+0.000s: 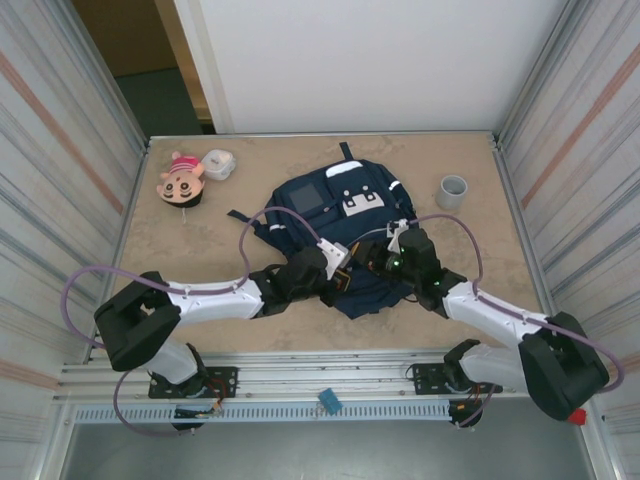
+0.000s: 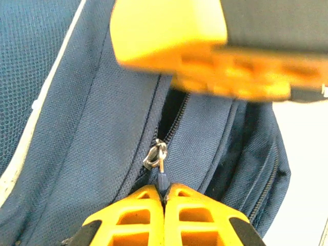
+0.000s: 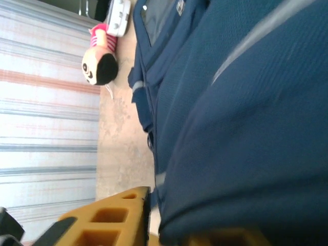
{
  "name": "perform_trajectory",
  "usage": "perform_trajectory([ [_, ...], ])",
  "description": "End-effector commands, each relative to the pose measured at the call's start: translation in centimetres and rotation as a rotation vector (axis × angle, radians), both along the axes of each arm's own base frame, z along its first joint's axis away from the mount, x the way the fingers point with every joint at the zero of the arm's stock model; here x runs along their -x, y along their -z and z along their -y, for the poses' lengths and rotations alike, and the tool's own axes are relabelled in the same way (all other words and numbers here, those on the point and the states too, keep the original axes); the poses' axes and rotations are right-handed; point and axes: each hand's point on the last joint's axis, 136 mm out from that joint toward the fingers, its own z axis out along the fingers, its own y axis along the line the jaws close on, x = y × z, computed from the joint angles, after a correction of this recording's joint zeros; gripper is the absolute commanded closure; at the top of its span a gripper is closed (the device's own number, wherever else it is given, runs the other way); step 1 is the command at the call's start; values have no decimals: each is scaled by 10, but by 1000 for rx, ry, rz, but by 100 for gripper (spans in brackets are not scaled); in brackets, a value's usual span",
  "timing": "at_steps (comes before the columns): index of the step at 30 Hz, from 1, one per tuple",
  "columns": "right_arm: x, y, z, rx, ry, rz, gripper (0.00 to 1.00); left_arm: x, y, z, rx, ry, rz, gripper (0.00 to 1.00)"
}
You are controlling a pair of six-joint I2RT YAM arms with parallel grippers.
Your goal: Pack the student bag
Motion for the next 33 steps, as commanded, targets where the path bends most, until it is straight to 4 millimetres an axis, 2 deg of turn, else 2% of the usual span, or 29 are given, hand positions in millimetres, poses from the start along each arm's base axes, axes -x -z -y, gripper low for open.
perform_trajectory([
  [1, 23, 7, 7, 51, -50, -33, 59, -12, -53, 15, 144, -17, 123, 99],
  [5, 22, 4, 31, 30, -4, -31, 51, -10, -50, 13, 136, -15, 120, 100],
  [8, 16, 9, 48, -12, 32, -53, 50, -10, -48, 13, 132, -13, 118, 100],
  [11, 10, 4, 56, -61, 47, -51, 50, -10, -46, 13, 124, -10, 109, 100],
  [20, -9, -14, 59, -144, 50, -8, 50, -10, -43, 17, 116, 1, 98, 100],
  [25, -17, -13, 54, -153, 41, -22, 52, -10, -42, 19, 113, 3, 95, 100],
  [30, -23, -11, 52, -150, 36, -22, 59, -9, -41, 19, 108, 7, 95, 100],
  [33, -26, -10, 50, -152, 31, -22, 59, -9, -40, 19, 105, 7, 94, 100],
])
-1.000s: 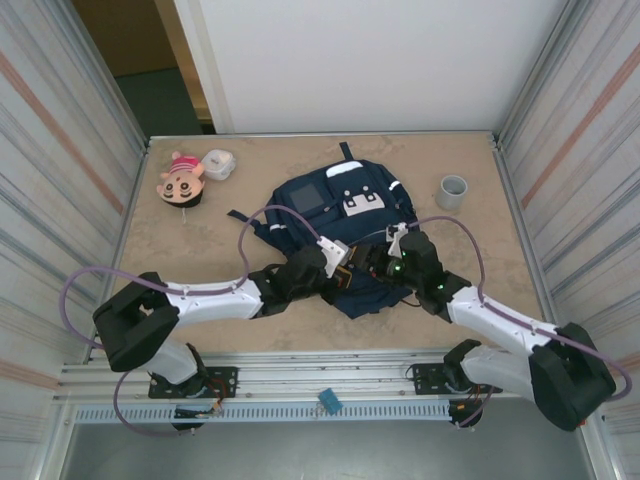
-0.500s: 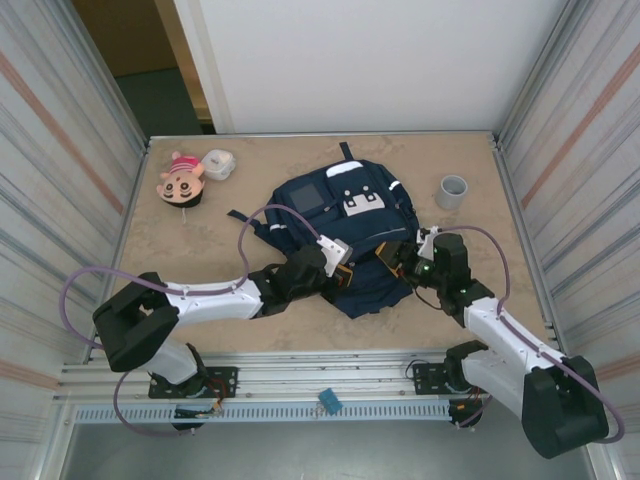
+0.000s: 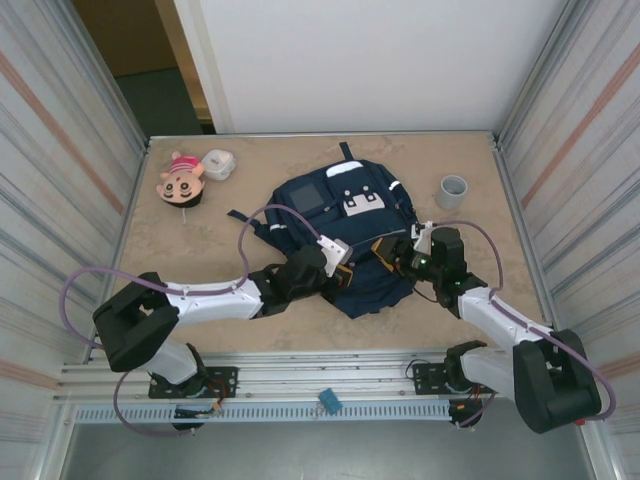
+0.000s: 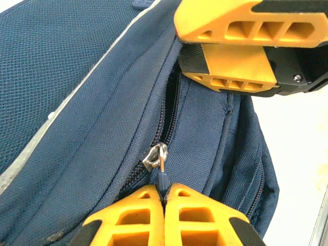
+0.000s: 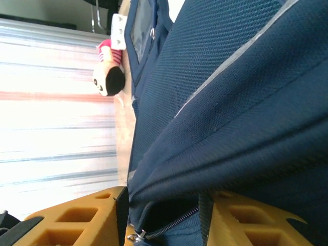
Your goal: Pack the student bag
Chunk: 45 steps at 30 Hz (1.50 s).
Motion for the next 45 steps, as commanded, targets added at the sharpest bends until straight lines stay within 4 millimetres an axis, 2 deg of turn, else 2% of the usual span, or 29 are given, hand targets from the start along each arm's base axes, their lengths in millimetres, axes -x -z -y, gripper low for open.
perform_trajectory([
  [1, -10, -18, -4, -29, -11, 50, 57, -6, -30, 14, 73, 9, 65, 100],
  [4, -13, -19, -7, -29, -28, 52, 52, -6, -29, 14, 71, 10, 65, 100],
  [6, -15, -19, -8, -33, -32, 54, 54, -5, -29, 15, 72, 11, 62, 100],
  [12, -13, -18, -13, -42, -51, 58, 81, -4, -29, 18, 73, 20, 61, 100],
  [17, -8, -23, -21, -34, -78, 82, 93, -4, -30, 22, 74, 26, 60, 100],
  [27, 9, -21, -47, -14, -129, 87, 100, -5, -39, 36, 102, 44, 63, 98],
  [33, 16, -20, -46, 7, -126, 90, 100, -3, -44, 43, 119, 59, 70, 95],
  [37, 16, -16, -38, 35, -119, 80, 100, -3, -44, 34, 89, 44, 97, 84],
  [40, 14, -16, -28, 46, -107, 74, 100, -3, -47, 19, 39, 43, 156, 65],
  [42, 14, -17, -22, 49, -101, 71, 100, 3, -54, 7, -26, 101, 249, 47],
  [45, 14, -21, -15, 58, -98, 78, 100, 15, -59, -11, -133, 224, 372, 31],
])
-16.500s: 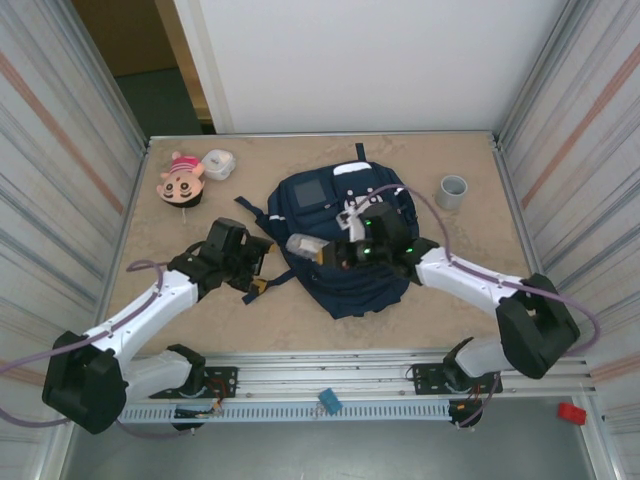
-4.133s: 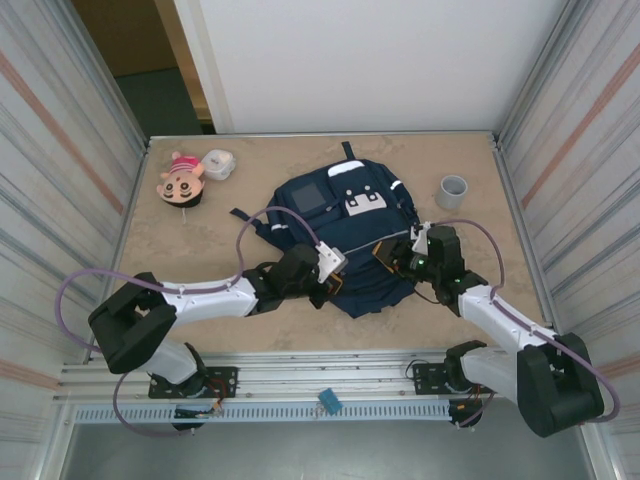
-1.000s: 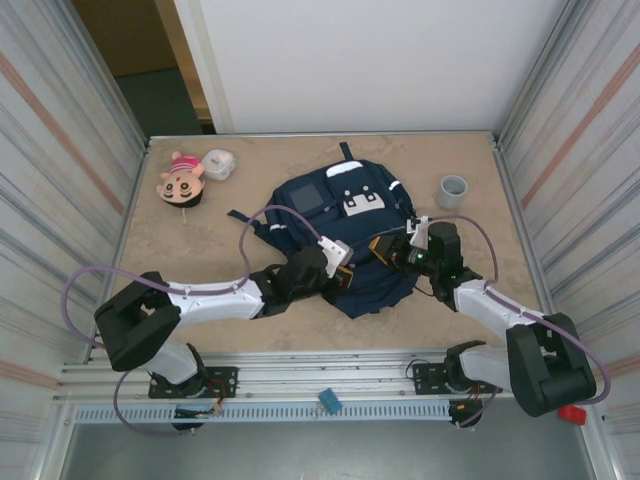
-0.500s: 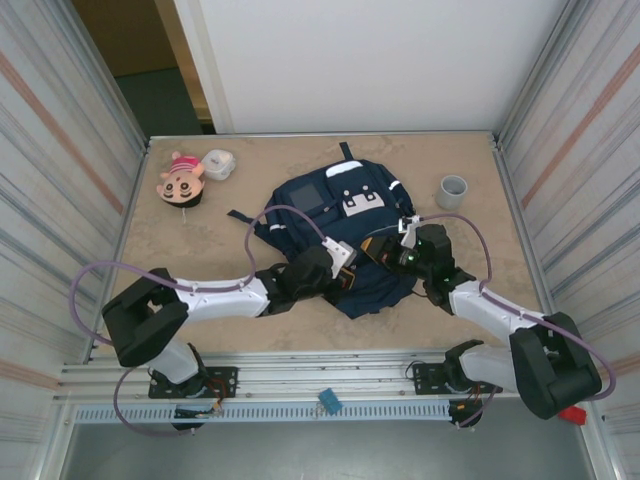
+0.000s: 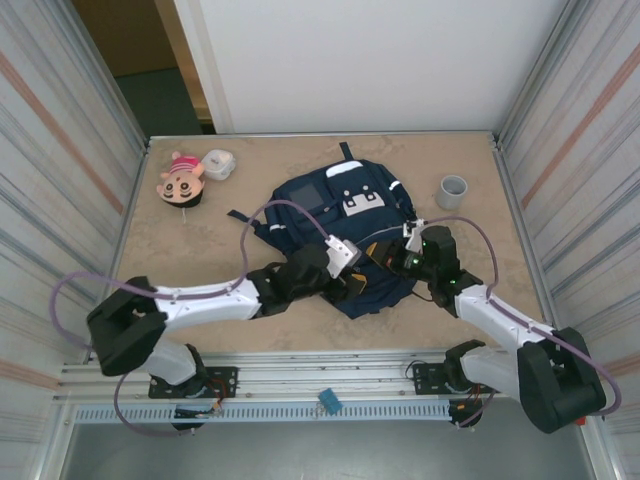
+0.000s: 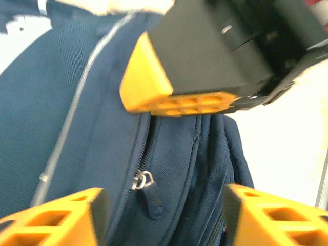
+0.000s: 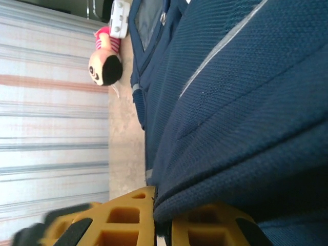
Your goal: Pack the student bag
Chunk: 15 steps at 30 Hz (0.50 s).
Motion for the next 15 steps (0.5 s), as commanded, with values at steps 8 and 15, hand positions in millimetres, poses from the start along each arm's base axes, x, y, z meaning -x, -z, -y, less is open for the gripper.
perform_trajectory([
  [8, 6, -23, 7, 4, -51, 61, 99, 19, -4, -61, -253, 365, 296, 28],
  [15, 6, -24, 7, 1, -53, 59, 99, 2, 22, -68, -392, 524, 423, 29],
])
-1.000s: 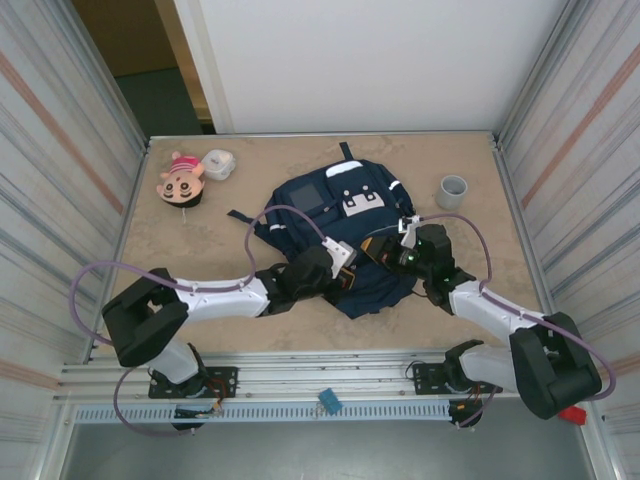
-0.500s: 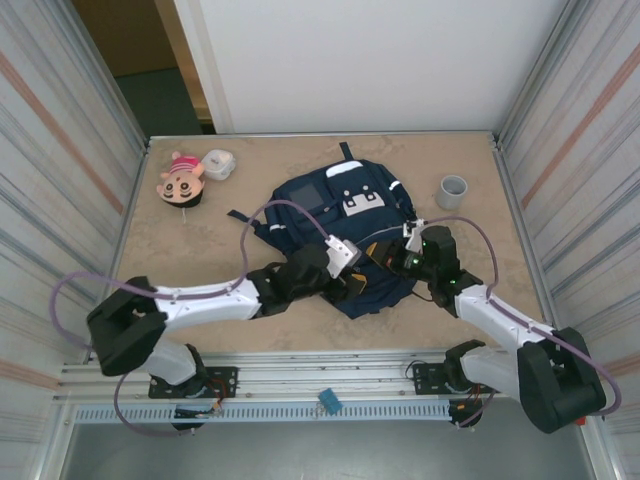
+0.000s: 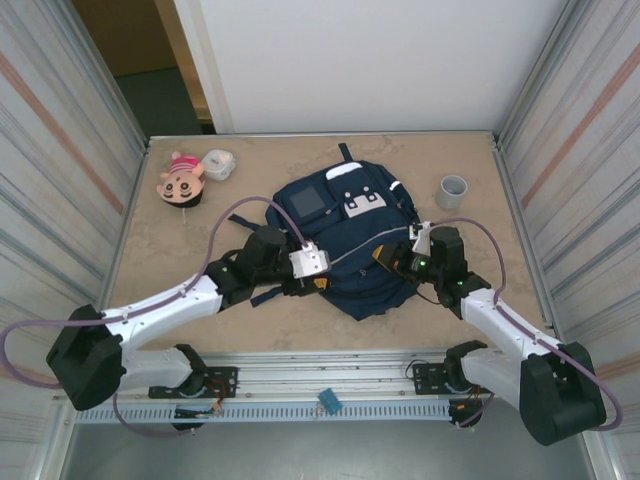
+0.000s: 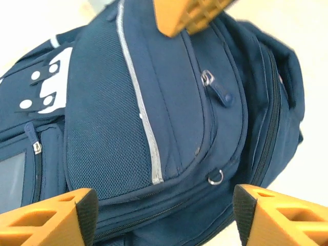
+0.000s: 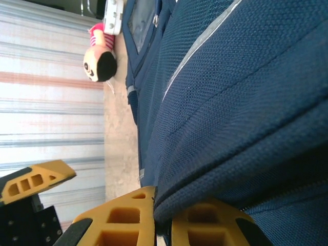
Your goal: Pack the student bag
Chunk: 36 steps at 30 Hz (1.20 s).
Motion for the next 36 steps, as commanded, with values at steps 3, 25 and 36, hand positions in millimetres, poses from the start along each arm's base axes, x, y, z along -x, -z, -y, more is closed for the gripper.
perform_trajectory([
  [3, -2, -25, -5, -18, -42, 76, 99, 3, 27, 15, -117, 191, 56, 27],
  [25, 1, -24, -8, -23, -61, 68, 99, -39, 37, 55, 3, 105, 119, 58],
  [36, 7, -17, -14, -15, -121, 55, 100, -12, 36, 40, -32, 34, 54, 100],
])
